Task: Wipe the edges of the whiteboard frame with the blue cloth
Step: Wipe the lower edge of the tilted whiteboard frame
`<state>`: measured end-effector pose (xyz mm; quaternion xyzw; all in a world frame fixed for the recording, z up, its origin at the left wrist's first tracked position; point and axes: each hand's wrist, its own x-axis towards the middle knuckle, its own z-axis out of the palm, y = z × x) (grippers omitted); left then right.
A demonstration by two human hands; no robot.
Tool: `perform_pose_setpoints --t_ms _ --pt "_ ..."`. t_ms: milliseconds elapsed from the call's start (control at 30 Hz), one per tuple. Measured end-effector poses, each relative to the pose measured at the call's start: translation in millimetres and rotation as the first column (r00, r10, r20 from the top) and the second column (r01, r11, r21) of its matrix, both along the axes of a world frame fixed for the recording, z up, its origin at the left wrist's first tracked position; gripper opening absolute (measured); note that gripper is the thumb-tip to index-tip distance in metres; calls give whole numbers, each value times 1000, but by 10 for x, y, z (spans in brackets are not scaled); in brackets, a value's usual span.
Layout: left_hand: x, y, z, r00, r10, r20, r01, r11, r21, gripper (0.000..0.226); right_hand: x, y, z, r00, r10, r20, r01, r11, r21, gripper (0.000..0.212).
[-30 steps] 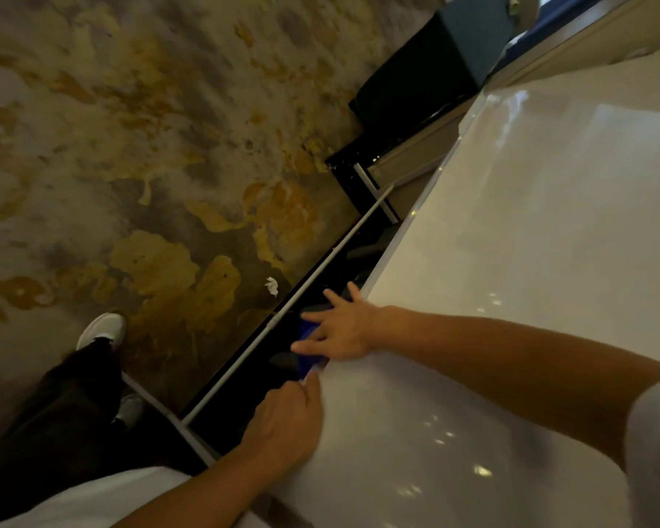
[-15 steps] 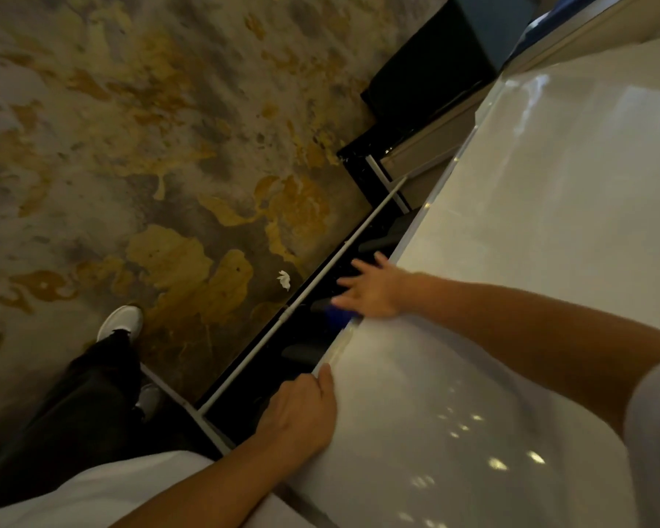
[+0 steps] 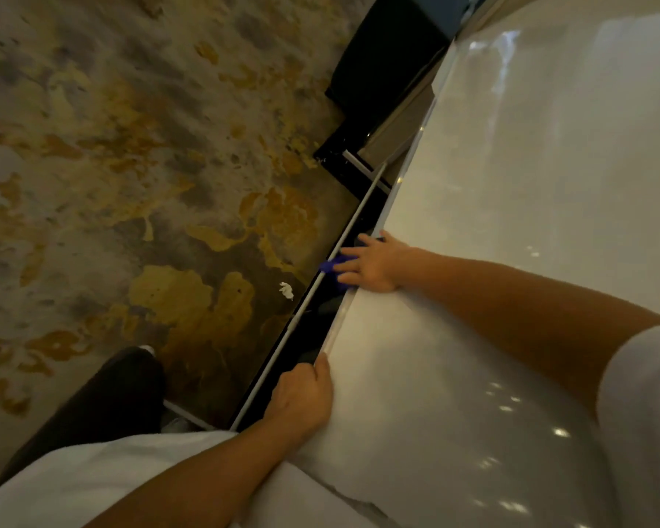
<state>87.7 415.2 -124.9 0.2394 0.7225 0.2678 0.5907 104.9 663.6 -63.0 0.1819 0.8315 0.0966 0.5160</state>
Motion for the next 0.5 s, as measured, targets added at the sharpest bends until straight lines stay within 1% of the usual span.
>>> perform_pose_setpoints --t_ms 33,67,100,167,300,367,433,500 --pt "-14 40 -7 1000 -8 8 9 1000 -18 69 32 216 28 1000 -3 -4 3 996 86 51" --pt "-37 102 -17 1000 -8 25 9 999 -48 71 55 359 23 1000 -11 0 11 991 134 52" --pt "-54 174 -27 998 -1 67 7 996 -86 73 63 431 -14 1000 -30 1 29 989 148 54" --pt "-98 405 -32 987 16 159 11 986 -164 76 55 546 -163 994 -99 -45 105 982 157 58" --pt "-169 998 -106 961 -31 276 87 977 -194 81 6 994 -251 969 -199 -148 232 938 256 66" --pt "-228 1294 -151 929 37 369 69 961 -269 78 -3 1209 -238 946 -254 -203 304 910 282 70" --pt "-281 1548 -160 868 145 475 23 944 -330 74 -26 1226 -229 936 -274 -220 332 896 294 72" --pt "-353 1853 -107 813 207 545 3 933 -359 71 -30 1160 -234 925 -291 -246 357 886 295 74"
